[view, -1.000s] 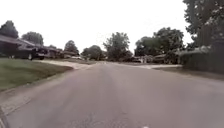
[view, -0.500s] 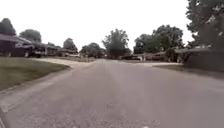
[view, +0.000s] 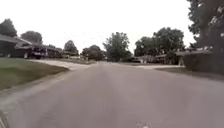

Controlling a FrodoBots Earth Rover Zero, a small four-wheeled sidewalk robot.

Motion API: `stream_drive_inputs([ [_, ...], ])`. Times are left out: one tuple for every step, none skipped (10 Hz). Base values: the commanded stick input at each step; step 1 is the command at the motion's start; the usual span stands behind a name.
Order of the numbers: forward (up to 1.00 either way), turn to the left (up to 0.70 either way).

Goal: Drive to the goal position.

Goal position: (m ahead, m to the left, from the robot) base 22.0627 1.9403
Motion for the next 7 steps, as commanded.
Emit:
stream_drive_inputs([
  [0.70,0.00],
  [0.70,0.00],
  [0.70,0.00],
  [0.70,0.00],
  [0.70,0.00],
  [0.70,0.00],
  [0.70,0.00],
])
